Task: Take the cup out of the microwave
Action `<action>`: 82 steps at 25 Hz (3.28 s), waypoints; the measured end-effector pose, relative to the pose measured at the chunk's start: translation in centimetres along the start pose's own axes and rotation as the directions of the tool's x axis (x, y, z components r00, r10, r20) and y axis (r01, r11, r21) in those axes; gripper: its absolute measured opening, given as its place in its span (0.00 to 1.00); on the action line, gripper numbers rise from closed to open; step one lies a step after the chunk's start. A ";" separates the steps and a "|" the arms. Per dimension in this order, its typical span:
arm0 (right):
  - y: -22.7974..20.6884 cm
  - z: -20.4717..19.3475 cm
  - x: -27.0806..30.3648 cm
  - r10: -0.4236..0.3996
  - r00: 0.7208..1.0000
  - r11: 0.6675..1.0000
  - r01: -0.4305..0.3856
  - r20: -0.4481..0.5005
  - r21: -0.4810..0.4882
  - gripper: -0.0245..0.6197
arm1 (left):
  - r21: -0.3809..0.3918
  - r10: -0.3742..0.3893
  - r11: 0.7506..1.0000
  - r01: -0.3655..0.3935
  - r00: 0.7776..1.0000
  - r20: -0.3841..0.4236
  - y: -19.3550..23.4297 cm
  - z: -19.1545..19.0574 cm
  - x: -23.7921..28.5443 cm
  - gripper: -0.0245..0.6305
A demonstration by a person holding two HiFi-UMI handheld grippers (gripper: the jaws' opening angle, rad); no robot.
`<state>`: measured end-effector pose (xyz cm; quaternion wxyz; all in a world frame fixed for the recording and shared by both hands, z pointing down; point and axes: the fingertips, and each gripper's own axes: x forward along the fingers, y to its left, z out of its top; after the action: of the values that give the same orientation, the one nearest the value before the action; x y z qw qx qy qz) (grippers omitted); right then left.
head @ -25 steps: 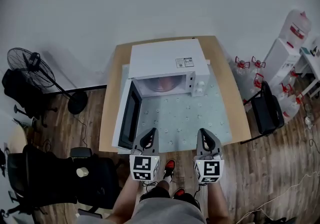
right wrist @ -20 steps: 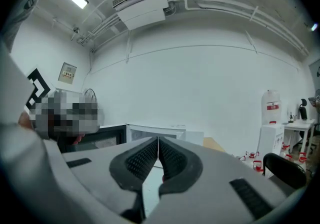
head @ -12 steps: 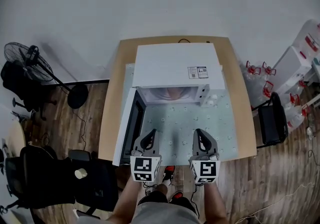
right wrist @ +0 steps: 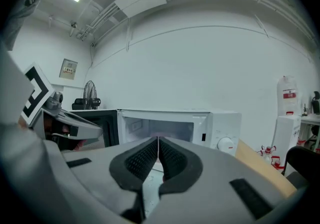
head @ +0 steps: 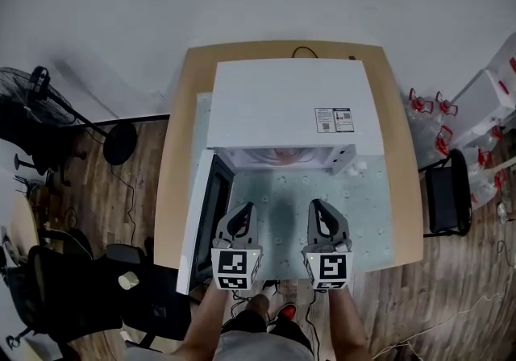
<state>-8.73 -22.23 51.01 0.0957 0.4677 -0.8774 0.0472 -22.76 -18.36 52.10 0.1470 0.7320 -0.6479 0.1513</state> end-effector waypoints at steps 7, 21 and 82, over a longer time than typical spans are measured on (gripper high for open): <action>-0.1 -2.1 3.5 0.019 0.999 1.000 -0.019 -0.045 0.012 0.07 | -0.006 -0.005 1.000 0.005 1.000 -0.031 1.4 -1.1 3.3 0.07; -0.2 -3.8 9.0 0.046 0.996 0.998 -0.041 -0.078 0.054 0.07 | -0.037 -0.024 0.999 0.022 0.998 -0.065 2.5 -2.2 6.7 0.07; -1.4 -0.1 9.1 0.034 0.999 0.999 -0.035 0.021 0.020 0.55 | -0.020 -0.070 0.997 0.070 0.997 -0.026 0.0 -0.4 3.8 0.07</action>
<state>-12.54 -30.41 53.01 0.0812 0.4538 -0.8858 0.0528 -22.32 -21.61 54.07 0.1678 0.7507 -0.6213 0.1496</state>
